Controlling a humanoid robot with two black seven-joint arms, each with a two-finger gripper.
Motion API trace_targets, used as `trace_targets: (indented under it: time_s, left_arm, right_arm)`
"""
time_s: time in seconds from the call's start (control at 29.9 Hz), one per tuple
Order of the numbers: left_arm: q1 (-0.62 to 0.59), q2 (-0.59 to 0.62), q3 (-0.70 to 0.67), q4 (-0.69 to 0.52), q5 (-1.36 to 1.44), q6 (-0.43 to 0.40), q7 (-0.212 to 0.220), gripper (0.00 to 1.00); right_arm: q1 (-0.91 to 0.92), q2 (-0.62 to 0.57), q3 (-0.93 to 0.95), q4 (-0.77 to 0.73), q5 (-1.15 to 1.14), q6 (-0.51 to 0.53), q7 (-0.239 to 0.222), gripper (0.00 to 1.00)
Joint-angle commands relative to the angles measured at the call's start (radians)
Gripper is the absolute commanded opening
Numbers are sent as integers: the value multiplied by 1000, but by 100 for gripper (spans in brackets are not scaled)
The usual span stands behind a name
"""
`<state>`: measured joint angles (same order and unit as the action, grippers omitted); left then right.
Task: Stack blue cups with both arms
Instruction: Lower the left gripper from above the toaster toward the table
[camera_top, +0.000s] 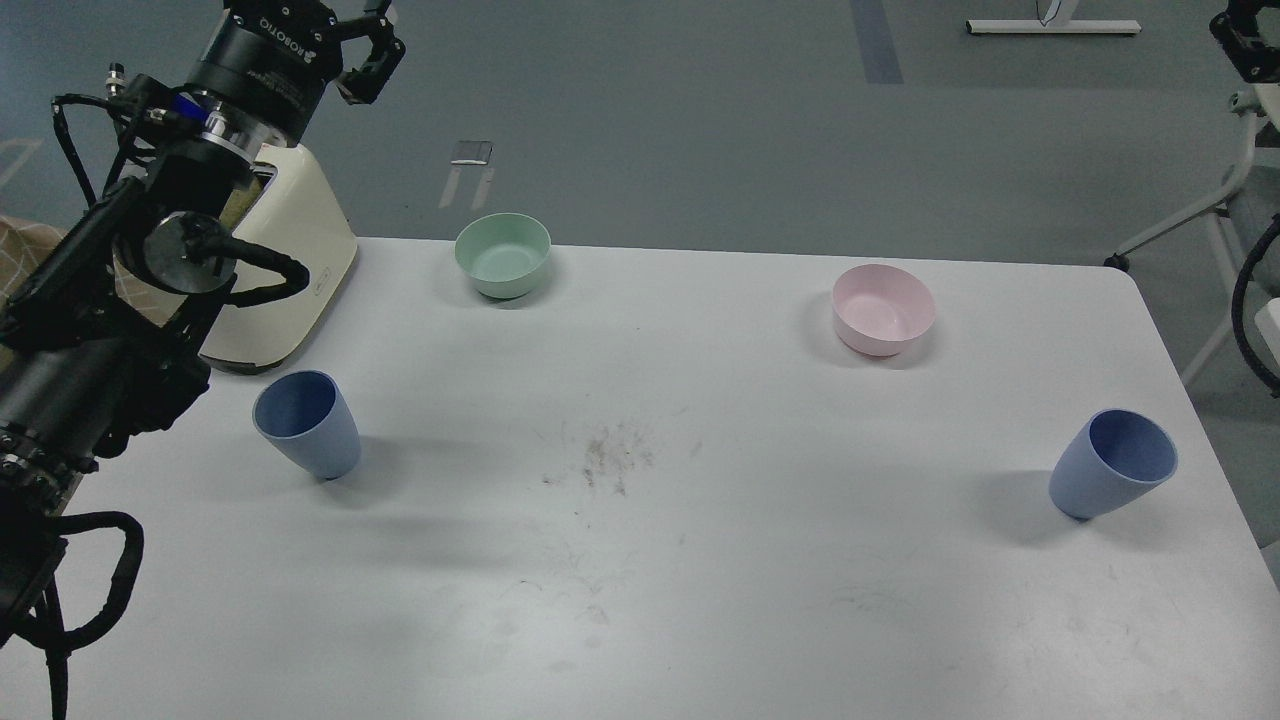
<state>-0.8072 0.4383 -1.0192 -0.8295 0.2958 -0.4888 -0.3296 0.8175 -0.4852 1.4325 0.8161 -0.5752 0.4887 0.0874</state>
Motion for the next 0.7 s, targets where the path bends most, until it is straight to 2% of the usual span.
trace_targets:
  time_s: [0.0, 0.1, 0.43, 0.54, 0.67]
  left_arm:
    - [5, 0, -1, -5, -12, 0, 0, 98]
    - [5, 14, 5, -25, -9, 0, 3, 98]
    - [74, 230, 129, -129, 89, 0, -12, 97]
    - [100, 281, 128, -195, 193, 0, -22, 97]
    - [102, 353, 123, -319, 496, 0, -25, 97]
  right_arm:
    - [2, 0, 2, 2, 0, 0, 0, 100]
    - [-1, 0, 3, 2, 2, 0, 3, 100]
    - [-37, 0, 16, 9, 2, 0, 22, 100]
    - [-49, 0, 17, 12, 2, 0, 22, 100]
    - [-73, 0, 32, 17, 2, 0, 25, 100]
